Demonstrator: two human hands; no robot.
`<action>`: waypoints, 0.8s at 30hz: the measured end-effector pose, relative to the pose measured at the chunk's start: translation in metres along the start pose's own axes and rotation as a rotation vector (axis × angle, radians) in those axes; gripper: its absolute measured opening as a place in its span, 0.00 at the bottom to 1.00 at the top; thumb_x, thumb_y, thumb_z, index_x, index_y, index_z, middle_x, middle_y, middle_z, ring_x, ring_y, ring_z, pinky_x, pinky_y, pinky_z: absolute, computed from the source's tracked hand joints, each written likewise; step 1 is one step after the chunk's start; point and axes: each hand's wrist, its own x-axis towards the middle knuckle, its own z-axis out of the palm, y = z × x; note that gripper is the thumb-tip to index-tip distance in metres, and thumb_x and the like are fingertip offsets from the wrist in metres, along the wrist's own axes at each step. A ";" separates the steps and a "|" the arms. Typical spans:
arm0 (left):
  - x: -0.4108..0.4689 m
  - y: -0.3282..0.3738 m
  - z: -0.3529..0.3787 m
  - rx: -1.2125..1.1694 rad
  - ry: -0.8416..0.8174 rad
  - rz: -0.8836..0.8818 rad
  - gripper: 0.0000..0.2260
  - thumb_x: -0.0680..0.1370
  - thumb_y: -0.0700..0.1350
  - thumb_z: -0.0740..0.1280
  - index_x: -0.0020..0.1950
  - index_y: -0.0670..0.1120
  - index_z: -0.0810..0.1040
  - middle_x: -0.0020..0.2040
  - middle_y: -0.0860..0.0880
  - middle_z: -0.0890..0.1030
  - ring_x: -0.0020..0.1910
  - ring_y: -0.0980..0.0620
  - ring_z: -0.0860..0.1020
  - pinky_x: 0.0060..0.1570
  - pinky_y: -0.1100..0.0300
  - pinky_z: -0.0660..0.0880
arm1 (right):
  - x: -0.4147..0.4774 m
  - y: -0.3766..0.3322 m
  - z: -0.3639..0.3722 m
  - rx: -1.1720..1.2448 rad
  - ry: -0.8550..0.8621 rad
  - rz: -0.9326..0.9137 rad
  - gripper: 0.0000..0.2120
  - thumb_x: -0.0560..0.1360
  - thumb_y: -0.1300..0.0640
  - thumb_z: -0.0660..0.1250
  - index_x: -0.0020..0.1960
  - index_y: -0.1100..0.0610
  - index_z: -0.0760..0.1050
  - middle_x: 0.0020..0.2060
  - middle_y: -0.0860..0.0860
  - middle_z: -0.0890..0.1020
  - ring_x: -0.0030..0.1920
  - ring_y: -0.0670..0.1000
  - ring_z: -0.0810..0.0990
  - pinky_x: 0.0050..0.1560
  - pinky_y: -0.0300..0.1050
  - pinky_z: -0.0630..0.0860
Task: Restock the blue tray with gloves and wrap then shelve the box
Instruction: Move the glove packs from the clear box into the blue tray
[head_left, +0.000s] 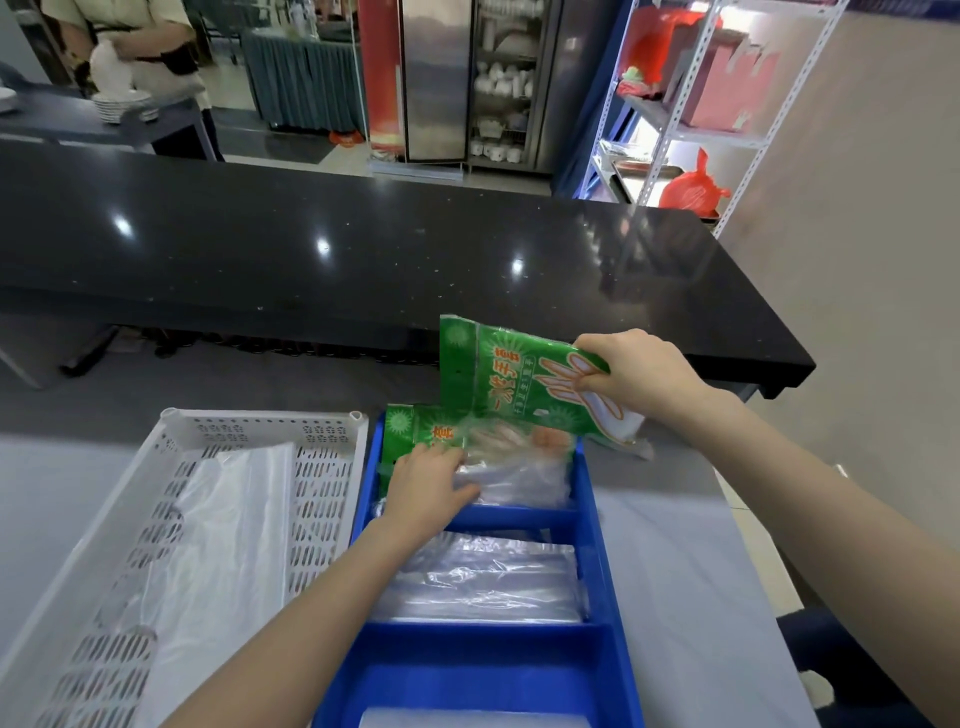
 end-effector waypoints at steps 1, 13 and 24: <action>-0.002 -0.001 -0.001 0.005 -0.019 0.048 0.17 0.75 0.56 0.66 0.61 0.50 0.75 0.55 0.50 0.79 0.54 0.50 0.74 0.55 0.54 0.70 | 0.003 -0.001 -0.002 0.023 0.001 0.000 0.12 0.70 0.47 0.69 0.42 0.51 0.68 0.37 0.49 0.77 0.41 0.58 0.75 0.33 0.45 0.62; -0.007 0.016 -0.011 0.305 -0.036 0.370 0.18 0.75 0.39 0.60 0.65 0.48 0.70 0.52 0.46 0.81 0.49 0.42 0.78 0.45 0.53 0.70 | 0.041 -0.066 0.020 0.030 -0.149 -0.211 0.11 0.71 0.49 0.70 0.48 0.53 0.72 0.38 0.51 0.77 0.41 0.57 0.77 0.35 0.45 0.68; -0.007 0.012 -0.018 0.176 0.157 0.332 0.25 0.70 0.49 0.67 0.67 0.53 0.68 0.53 0.52 0.78 0.51 0.50 0.75 0.58 0.53 0.70 | 0.020 -0.058 0.071 0.194 -0.351 -0.127 0.10 0.73 0.48 0.68 0.53 0.48 0.74 0.43 0.46 0.79 0.42 0.49 0.77 0.39 0.43 0.69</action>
